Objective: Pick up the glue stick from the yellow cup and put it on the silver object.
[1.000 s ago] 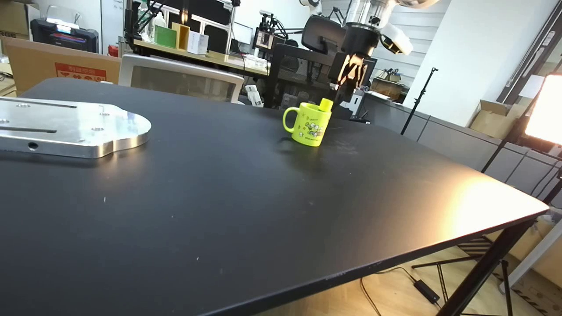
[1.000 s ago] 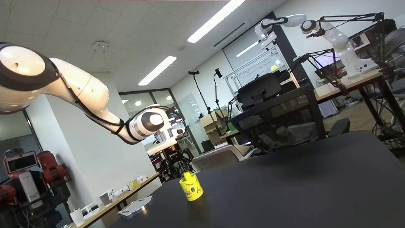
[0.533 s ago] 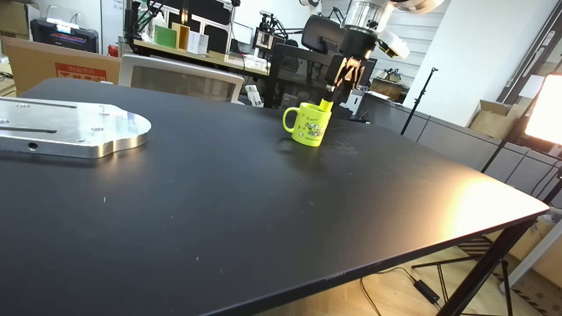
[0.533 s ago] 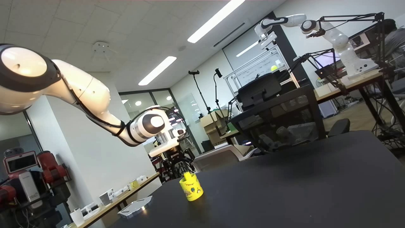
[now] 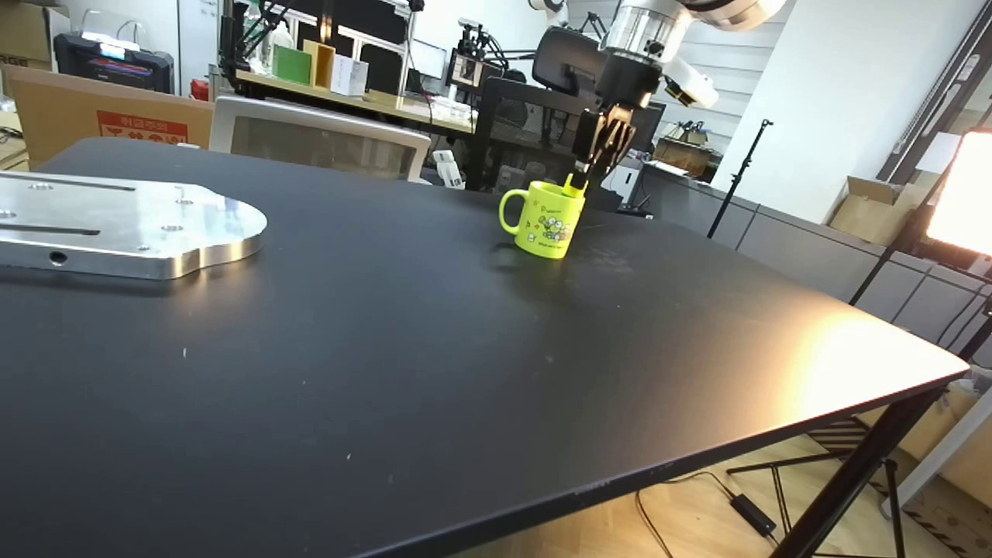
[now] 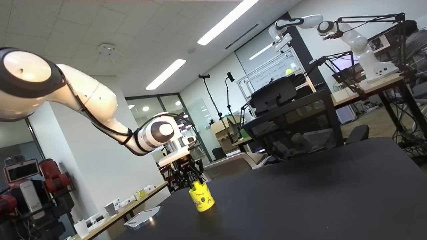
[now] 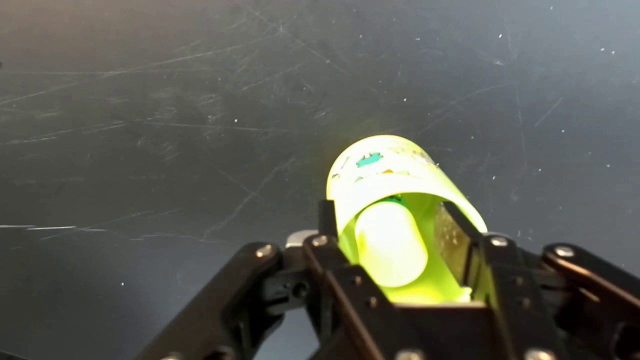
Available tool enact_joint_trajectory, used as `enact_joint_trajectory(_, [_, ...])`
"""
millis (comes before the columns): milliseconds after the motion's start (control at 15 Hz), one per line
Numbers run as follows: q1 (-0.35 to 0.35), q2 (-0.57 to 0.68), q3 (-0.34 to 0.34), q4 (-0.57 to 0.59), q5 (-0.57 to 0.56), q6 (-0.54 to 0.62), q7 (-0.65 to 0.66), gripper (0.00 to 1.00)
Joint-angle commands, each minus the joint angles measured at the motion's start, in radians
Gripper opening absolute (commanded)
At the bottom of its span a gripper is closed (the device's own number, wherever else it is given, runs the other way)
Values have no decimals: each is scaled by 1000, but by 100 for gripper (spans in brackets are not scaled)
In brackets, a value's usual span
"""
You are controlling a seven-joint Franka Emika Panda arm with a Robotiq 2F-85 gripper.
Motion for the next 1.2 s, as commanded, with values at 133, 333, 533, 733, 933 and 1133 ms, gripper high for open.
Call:
enact_joint_trajectory(133, [-10,3,9,-5,0,28,6,11])
enact_joint_trajectory(333, [-11,-9,12,-8,2,36,3,8])
enact_joint_trajectory(533, [-14,-43,27,-7,15,10,-2,8])
enact_joint_trajectory(733, [-40,-100,78,21,75,-156,-46,8])
enact_joint_trajectory(933, [-12,-186,63,37,66,-333,-19,8])
enact_joint_trajectory(1133, [24,-276,43,38,8,-489,15,8])
